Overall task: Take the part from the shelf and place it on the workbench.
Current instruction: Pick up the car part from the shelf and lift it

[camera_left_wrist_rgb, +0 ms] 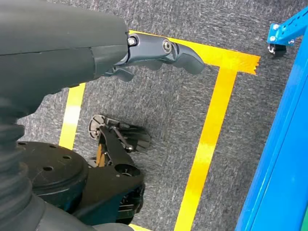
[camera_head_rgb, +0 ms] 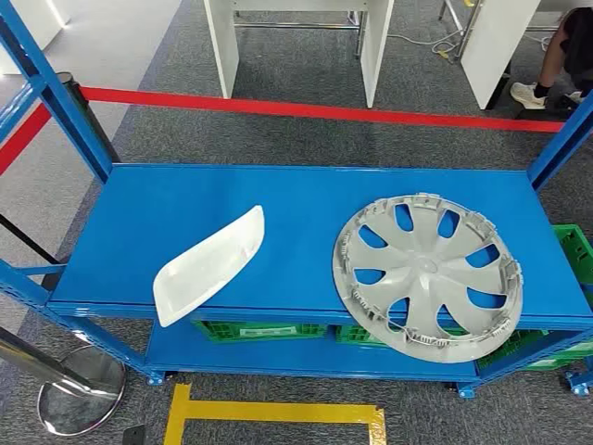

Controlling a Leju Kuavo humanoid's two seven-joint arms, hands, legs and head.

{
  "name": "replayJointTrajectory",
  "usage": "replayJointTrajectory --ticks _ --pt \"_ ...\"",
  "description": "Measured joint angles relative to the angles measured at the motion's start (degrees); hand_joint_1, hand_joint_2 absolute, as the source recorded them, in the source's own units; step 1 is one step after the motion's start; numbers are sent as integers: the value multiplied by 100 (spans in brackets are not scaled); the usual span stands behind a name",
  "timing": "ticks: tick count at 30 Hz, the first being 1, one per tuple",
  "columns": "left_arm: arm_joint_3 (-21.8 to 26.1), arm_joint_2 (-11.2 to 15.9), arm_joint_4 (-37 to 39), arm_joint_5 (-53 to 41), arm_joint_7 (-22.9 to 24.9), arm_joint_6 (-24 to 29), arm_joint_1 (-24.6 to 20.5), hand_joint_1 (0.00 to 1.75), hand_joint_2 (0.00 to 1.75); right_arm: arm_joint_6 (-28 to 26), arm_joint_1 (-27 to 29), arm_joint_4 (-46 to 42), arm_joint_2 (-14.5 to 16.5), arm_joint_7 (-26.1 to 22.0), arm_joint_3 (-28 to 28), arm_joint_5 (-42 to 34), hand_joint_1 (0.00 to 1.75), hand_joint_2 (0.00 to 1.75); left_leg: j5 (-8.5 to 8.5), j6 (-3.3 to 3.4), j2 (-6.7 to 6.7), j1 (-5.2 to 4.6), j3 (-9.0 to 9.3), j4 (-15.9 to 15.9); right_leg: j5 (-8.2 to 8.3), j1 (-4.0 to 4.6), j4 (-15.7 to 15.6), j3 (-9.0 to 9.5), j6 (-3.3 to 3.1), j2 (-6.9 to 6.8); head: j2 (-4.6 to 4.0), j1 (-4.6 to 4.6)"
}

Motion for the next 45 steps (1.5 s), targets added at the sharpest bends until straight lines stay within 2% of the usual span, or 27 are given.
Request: replayJointTrajectory --ticks 8,13,16,23,28,32,37,42,45 --pt "49 -2 14 -89 12 7 -18 0 175 49 65 -626 133 -31 -150 -48 0 175 0 1 0 -7 1 0 0 -5 0 1 1 -1 0 0" --pt "70 -1 32 -221 76 34 -33 0 175 -234 459 -1660 181 -49 254 78 0 175 0 0 0 -6 0 0 0 -5 0 2 0 -1 0 0" --pt "74 2 54 -297 122 35 -44 0 175 -134 792 -2249 209 70 716 810 0 175 0 0 0 -5 -1 0 0 -3 0 2 0 -1 0 0" --pt "74 34 104 -460 297 -49 -48 0 175 749 1566 -3281 262 585 1769 3725 0 175 0 0 -4 -2 -2 -1 -1 -1 0 1 0 -7 0 0" --pt "74 103 122 -548 392 -139 -52 0 175 1180 2025 -3798 179 1192 2333 4676 0 175 0 0 -4 -3 -3 -1 -2 -1 1 2 2 -6 0 1" --pt "72 156 124 -626 457 -233 -59 0 175 1588 2265 -3970 -169 1964 2807 4991 0 175 -1 1 -4 -5 -4 -1 -4 -3 0 3 5 -6 0 1" --pt "70 215 124 -693 503 -309 -79 0 175 2079 2498 -4006 -937 2977 3500 4894 0 175 -2 3 -4 -10 -6 0 -4 -8 -1 4 6 -6 0 1" --pt "71 271 126 -705 520 -361 -101 0 175 2071 2603 -4008 -1884 3789 4330 4616 0 175 -3 4 -4 -10 -7 1 -4 -9 -1 4 6 -5 0 1" --pt "72 298 140 -716 525 -377 -108 0 175 1986 2603 -4008 -2324 4103 4768 4583 0 175 -2 4 -6 -10 -1 1 -4 -8 -1 4 6 -9 0 -1"
